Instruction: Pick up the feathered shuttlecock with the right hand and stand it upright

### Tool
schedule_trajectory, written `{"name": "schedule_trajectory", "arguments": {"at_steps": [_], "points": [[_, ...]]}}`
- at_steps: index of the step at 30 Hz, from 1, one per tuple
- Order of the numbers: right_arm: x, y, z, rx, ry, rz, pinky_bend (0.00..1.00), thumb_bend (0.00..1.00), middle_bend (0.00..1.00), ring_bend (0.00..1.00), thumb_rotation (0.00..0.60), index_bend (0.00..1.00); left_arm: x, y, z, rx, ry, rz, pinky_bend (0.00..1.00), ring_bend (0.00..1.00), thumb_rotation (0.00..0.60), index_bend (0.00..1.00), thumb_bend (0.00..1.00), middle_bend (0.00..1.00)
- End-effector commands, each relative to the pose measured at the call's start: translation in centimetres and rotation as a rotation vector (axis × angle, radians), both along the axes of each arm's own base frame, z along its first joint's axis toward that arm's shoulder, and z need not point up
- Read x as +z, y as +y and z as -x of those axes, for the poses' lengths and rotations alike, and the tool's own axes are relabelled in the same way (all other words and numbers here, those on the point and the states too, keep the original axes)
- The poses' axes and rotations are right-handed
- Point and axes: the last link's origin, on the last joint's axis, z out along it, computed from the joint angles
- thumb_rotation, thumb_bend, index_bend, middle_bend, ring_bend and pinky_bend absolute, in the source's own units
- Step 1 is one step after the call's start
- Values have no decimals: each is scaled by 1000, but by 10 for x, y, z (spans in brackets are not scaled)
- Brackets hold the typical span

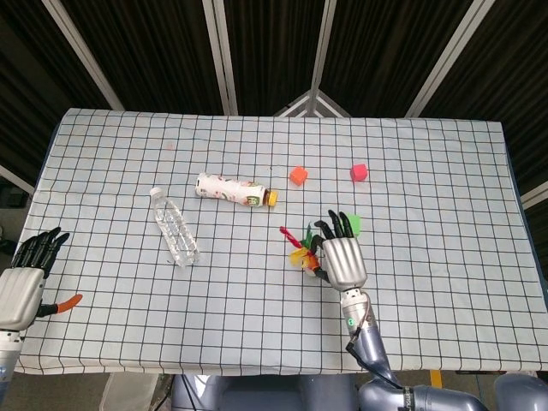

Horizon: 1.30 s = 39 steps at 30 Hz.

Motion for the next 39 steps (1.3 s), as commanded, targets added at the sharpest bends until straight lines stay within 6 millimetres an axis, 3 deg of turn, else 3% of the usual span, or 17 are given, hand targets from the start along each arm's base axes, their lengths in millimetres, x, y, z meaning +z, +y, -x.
{"name": "schedule_trajectory", "arguments": {"at_steps": [1, 9, 16, 28, 39], "points": [[28, 1, 14, -39, 11, 46, 0, 517, 266, 0, 600, 654, 0, 0, 0, 2, 1, 1, 0, 0, 600, 0, 0, 0], [59, 11, 54, -138, 5, 57, 0, 517, 266, 0, 600, 654, -3, -3, -1, 1, 13, 7, 0, 0, 600, 0, 0, 0], [72, 13, 70, -163, -14, 75, 0, 518, 266, 0, 600, 654, -5, -3, -1, 5, 23, 10, 0, 0, 600, 0, 0, 0], [70, 13, 95, -229, -30, 67, 0, 517, 266, 0, 600, 654, -6, -4, -2, 2, 17, 12, 0, 0, 600, 0, 0, 0], [63, 13, 98, -240, -38, 59, 0, 518, 266, 0, 600, 654, -5, -4, -2, 0, 15, 11, 0, 0, 600, 0, 0, 0]]}}
